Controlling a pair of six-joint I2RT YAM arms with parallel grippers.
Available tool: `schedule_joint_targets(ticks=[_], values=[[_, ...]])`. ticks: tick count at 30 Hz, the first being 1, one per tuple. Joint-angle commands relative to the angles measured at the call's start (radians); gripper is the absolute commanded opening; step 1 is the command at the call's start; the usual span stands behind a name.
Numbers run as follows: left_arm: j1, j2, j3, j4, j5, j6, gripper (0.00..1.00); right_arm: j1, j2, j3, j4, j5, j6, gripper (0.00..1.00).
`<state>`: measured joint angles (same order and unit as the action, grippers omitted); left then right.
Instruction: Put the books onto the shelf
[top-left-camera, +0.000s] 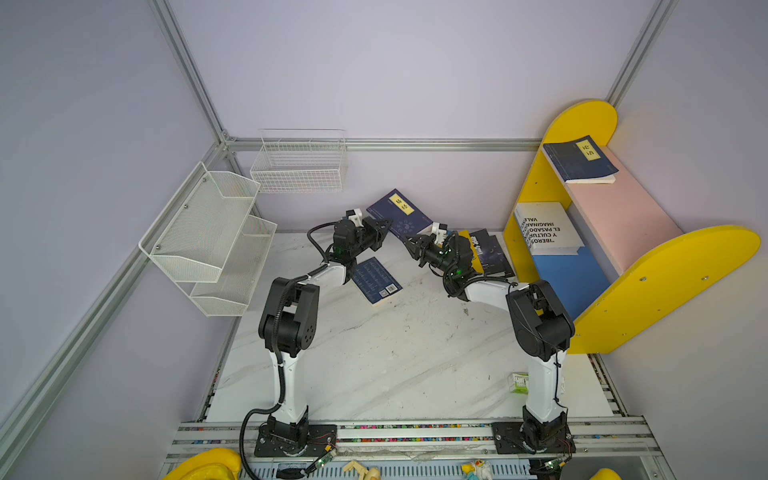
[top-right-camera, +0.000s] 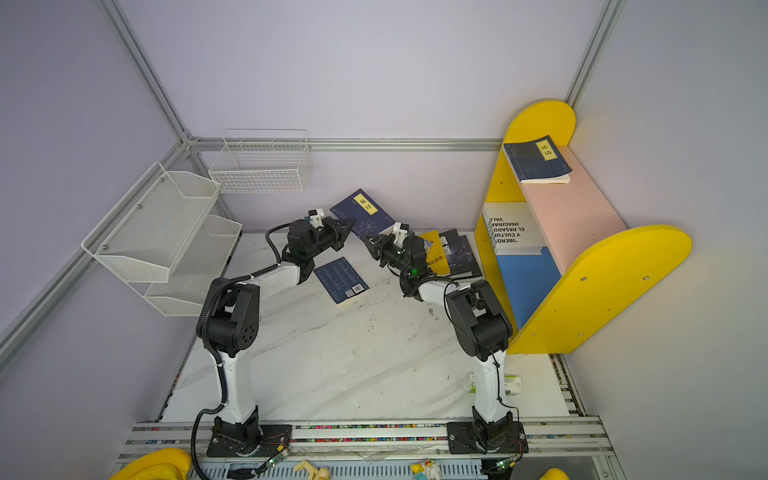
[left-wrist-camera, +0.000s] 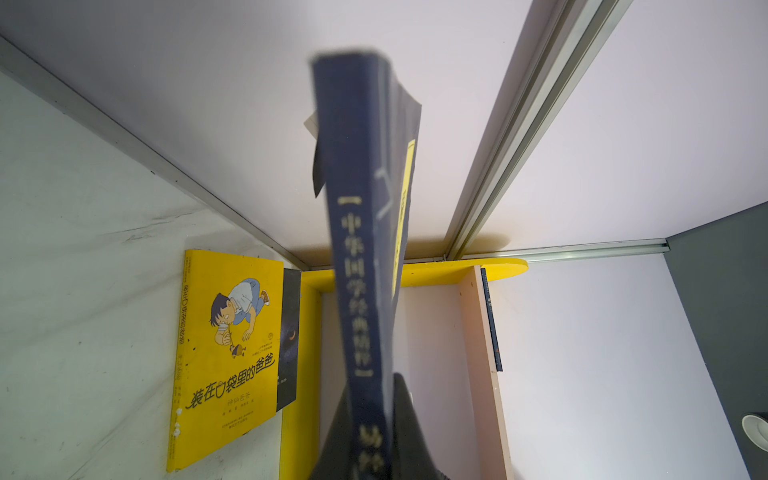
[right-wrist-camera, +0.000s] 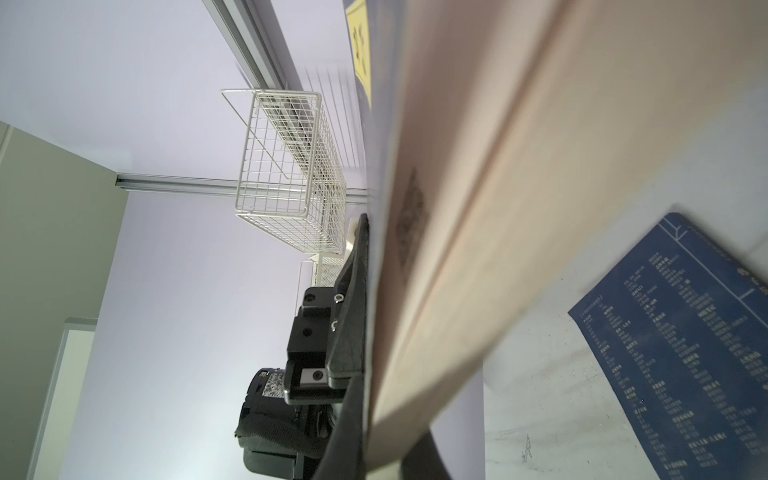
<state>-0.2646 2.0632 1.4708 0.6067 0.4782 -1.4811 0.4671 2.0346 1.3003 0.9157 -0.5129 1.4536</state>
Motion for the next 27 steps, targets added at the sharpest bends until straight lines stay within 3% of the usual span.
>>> schedule_joint_targets(ticks=[1,5,11,19,27], values=[[-0.009,-0.038,0.018,0.09,0.02,0.01,0.24,-0.021,-0.034,0.029,0.019,0.021,0.014,0.0],[0.019,-0.061,0.024,0.067,0.026,0.048,0.47,-0.081,-0.101,0.138,-0.189,0.029,-0.169,0.0],[0.077,-0.175,-0.076,0.006,0.002,0.154,0.6,-0.155,-0.202,0.376,-0.578,0.125,-0.482,0.0],[0.095,-0.275,-0.209,-0.017,0.004,0.228,0.69,-0.342,-0.322,0.571,-0.857,0.278,-0.629,0.0],[0.094,-0.276,-0.219,0.004,0.034,0.247,0.84,-0.578,-0.298,0.795,-1.153,0.278,-0.656,0.0]])
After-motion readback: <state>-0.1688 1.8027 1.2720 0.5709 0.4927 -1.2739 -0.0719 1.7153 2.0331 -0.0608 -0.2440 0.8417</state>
